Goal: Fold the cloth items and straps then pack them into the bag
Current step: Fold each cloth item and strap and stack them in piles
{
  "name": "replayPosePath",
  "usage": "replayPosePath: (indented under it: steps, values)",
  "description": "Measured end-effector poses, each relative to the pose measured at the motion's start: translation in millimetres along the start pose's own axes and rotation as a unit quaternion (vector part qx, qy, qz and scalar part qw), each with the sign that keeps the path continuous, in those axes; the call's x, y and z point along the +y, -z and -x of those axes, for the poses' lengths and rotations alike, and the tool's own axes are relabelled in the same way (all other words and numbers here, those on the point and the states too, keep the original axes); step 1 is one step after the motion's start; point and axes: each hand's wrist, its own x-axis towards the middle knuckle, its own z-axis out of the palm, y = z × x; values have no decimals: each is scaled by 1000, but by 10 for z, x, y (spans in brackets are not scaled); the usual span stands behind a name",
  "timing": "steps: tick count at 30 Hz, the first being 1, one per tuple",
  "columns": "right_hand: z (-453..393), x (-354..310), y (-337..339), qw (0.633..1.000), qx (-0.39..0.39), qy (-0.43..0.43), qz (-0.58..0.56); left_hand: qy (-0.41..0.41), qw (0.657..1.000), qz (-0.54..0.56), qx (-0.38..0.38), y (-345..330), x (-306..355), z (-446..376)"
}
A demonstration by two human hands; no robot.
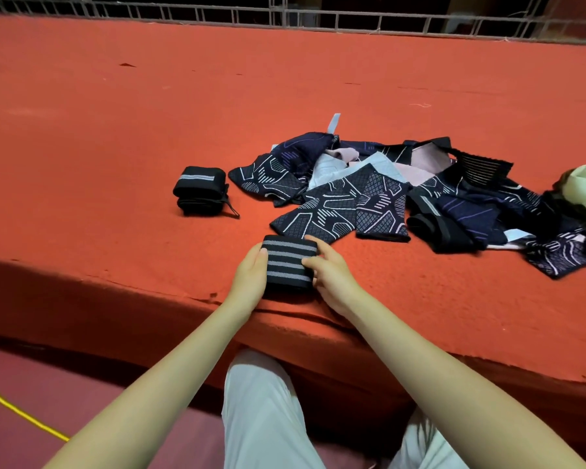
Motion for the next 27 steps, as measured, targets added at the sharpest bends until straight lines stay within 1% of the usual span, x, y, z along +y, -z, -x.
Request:
replayPosePath:
  steps: [3, 6, 8, 9, 11, 12, 15, 19, 22, 25, 27]
  values:
    - [-127, -89, -139, 998, -1, 22, -62, 31, 995, 90, -29, -10, 41, -101]
    - [-268, -296, -280, 997, 4, 40, -63, 82, 977, 195, -35, 87, 189, -288]
    - [-411, -425, -338, 998, 3, 40, -53, 56, 972, 227, -35, 207, 287, -418]
    - [-493, -474, -369, 998, -3, 38, -55, 38, 975, 218, -35, 270, 336, -480]
    - [-655, -538, -469, 998, -25, 36, -49, 13, 986, 161, -28, 387, 381, -658]
    - [-727, -563, -533, 998, -33, 33, -39, 7, 992, 126, -11, 449, 380, -778]
    - [-977, -639, -777, 999, -25, 15, 18, -2, 997, 35, 65, 697, 368, -1131]
    - [-1466, -646, -1230, 997, -2, 15, 77, -49, 986, -66, 143, 1050, 409, -1528]
    - [-2003, -585, -1550, 992, 30, 39, 113, -72, 971, -137, 184, 1282, 430, -1835]
    - [-2252, -586, -1745, 973, 58, 38, 218, -47, 957, -212, 193, 1476, 358, -2111]
    - [-2258, -565, -1804, 956, 62, 34, 284, 6, 953, -255, 166, 1553, 215, -2250]
